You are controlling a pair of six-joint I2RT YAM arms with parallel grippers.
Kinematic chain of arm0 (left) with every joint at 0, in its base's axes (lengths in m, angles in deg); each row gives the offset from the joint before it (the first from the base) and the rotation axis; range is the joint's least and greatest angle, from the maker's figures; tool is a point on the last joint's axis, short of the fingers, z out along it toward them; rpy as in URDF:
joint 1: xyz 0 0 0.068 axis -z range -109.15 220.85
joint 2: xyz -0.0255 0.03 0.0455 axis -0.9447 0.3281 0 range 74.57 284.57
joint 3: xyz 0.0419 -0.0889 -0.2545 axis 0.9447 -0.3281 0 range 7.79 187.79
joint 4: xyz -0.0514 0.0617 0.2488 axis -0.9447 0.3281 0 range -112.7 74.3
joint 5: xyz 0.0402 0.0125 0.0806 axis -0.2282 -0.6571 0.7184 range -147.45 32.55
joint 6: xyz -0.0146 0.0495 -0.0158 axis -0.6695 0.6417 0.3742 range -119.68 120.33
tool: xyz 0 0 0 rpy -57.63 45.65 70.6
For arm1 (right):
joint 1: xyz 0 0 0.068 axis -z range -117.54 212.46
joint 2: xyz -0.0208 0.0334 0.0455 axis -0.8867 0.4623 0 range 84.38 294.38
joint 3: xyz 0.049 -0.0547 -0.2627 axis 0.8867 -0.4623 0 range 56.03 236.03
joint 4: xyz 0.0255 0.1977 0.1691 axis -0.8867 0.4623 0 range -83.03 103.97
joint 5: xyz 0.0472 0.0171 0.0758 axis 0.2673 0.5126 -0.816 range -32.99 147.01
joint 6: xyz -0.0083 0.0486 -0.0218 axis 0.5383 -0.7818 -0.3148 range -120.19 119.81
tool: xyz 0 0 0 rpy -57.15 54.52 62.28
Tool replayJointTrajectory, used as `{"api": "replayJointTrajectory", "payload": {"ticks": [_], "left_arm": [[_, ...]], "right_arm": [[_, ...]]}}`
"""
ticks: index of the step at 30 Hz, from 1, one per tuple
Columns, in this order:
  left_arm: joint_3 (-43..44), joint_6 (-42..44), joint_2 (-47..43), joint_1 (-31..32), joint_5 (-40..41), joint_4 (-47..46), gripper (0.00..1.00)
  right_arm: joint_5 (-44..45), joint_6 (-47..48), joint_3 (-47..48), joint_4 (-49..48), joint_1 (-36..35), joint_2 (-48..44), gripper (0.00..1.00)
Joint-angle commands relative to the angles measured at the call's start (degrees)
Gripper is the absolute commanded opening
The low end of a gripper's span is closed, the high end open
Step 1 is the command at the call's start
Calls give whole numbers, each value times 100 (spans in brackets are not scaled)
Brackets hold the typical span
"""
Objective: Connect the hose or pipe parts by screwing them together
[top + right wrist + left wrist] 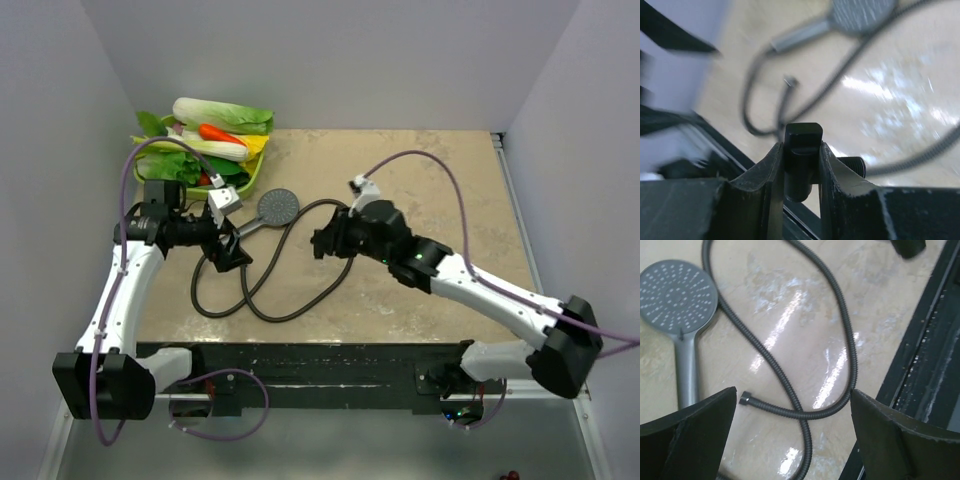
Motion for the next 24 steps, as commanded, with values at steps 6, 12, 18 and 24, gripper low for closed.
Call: {"api": "replayJointTrajectory", "payload": {"ticks": [6,12,18,24], "left_arm": [[-739,-683,-936,365,-1799,-1885,99],[-845,-1819,-1210,682,-1852,-3320,99],[-1108,-1792,-1350,1227,-1009,-3777,98],[-1074,-1310,-1429,1262,-543,-3751,97]], "right_arm": [[-560,-3519,-1854,-6023,407,-655,0],[90,-4665,-2119,-8277,144,163,0],[809,-5323,-2084,-9445,-312,805,0],[1197,-5641,-2040,-10106,-805,1377,0]]}}
